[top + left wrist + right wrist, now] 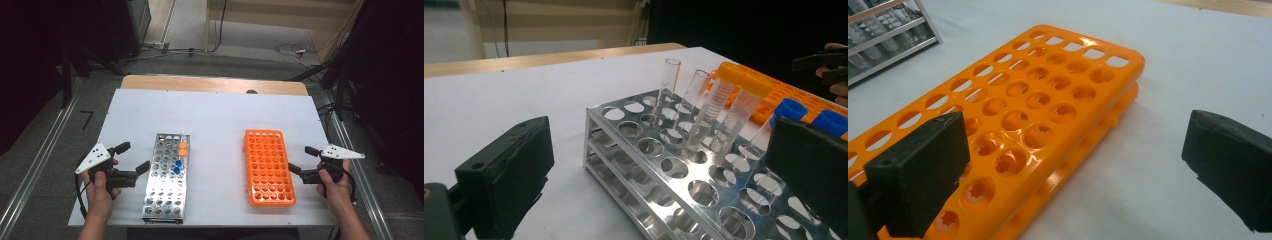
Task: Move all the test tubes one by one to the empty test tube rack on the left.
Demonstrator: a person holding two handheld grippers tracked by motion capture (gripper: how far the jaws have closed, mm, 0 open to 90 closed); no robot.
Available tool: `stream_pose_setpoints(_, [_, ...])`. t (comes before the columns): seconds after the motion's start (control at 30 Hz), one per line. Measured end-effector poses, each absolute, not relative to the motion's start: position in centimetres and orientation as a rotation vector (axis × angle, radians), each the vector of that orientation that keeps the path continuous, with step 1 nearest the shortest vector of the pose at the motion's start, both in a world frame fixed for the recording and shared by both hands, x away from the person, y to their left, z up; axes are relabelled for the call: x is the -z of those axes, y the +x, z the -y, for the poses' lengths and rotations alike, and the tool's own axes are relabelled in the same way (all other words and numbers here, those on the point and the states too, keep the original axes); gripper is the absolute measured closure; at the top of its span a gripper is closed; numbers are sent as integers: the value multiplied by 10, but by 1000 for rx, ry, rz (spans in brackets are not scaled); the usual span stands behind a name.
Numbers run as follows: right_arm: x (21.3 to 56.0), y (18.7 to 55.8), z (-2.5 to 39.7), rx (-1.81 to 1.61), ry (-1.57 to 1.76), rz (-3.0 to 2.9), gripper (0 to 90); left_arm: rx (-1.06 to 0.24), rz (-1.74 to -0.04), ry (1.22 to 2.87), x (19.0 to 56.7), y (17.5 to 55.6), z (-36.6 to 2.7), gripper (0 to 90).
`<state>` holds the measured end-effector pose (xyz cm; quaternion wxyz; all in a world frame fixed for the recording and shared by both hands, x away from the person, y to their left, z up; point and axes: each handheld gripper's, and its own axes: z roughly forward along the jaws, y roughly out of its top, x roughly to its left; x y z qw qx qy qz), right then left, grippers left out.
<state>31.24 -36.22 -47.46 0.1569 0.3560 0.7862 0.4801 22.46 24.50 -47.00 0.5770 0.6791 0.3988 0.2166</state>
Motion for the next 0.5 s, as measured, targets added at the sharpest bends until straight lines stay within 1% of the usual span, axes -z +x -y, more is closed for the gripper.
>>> stream_pose_setpoints(0.5, [475,313,360,-1374,1009,-2252,0,-498,-938,1595,472,226,-243,0])
